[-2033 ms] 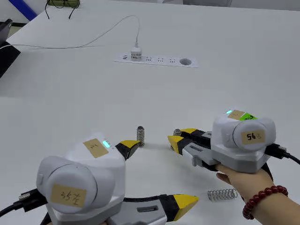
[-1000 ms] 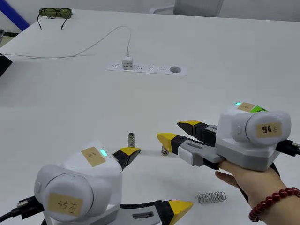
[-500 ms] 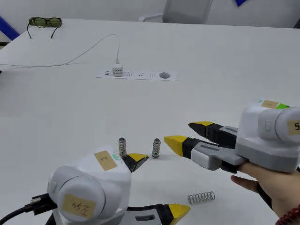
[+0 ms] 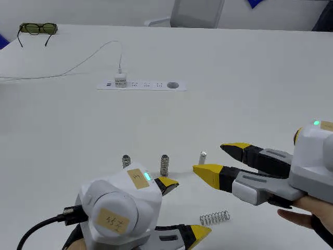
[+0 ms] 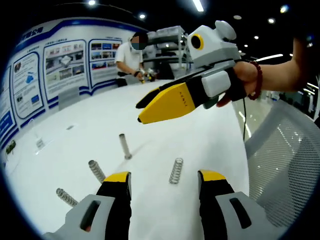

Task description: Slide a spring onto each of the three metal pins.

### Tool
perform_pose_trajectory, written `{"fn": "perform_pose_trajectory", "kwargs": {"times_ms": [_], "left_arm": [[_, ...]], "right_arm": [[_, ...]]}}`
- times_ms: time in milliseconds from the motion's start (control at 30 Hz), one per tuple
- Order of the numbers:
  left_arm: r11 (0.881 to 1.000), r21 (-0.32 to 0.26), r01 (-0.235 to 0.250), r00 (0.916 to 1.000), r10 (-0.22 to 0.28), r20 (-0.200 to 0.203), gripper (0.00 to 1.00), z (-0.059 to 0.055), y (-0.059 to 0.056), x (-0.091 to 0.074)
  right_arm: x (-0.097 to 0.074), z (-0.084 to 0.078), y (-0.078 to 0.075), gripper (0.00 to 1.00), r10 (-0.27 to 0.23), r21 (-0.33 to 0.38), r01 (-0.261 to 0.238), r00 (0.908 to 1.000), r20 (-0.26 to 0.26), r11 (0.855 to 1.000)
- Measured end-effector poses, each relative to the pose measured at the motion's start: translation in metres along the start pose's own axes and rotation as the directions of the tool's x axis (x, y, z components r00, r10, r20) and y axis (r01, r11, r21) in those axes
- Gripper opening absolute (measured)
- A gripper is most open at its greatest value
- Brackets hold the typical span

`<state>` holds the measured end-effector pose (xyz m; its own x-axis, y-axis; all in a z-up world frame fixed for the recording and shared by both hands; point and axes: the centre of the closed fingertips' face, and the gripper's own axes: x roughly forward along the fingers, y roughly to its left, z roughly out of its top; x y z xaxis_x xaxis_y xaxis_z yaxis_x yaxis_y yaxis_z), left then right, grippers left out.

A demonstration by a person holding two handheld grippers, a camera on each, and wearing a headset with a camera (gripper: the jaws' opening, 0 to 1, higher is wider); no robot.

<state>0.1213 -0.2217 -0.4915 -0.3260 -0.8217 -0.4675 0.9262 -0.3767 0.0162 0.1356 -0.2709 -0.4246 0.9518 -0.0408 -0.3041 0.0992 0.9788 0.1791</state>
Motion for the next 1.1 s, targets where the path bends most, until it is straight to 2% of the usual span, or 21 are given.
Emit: {"fn": "perform_pose_trajectory", "kwargs": {"times_ms": [167,600,867,1100], "left_arm": [[1.0,0.02,0.021,0.9996,-0.02,-0.02,0.5,-0.005,-0.002,0.01],[0.996,0.043,0.081,0.9949,-0.078,-0.065,0.38,-0.015,-0.01,0.034],[0.994,0.032,0.105,0.9909,-0.102,-0.088,0.33,-0.022,-0.012,0.043],[0.992,0.036,0.121,0.9876,-0.116,-0.105,0.29,-0.025,-0.013,0.047]], "right_arm": [[-0.009,-0.005,0.001,0.52,0.013,-0.006,-0.013,0.9999,-0.01,1.0],[-0.034,-0.019,-0.004,0.54,-0.004,-0.018,0.003,0.9994,-0.033,1.0],[-0.046,-0.028,-0.008,0.54,-0.007,-0.021,0.006,0.9985,-0.054,1.0],[-0.054,-0.037,-0.008,0.59,0.005,-0.017,-0.006,0.9969,-0.079,1.0]]}}
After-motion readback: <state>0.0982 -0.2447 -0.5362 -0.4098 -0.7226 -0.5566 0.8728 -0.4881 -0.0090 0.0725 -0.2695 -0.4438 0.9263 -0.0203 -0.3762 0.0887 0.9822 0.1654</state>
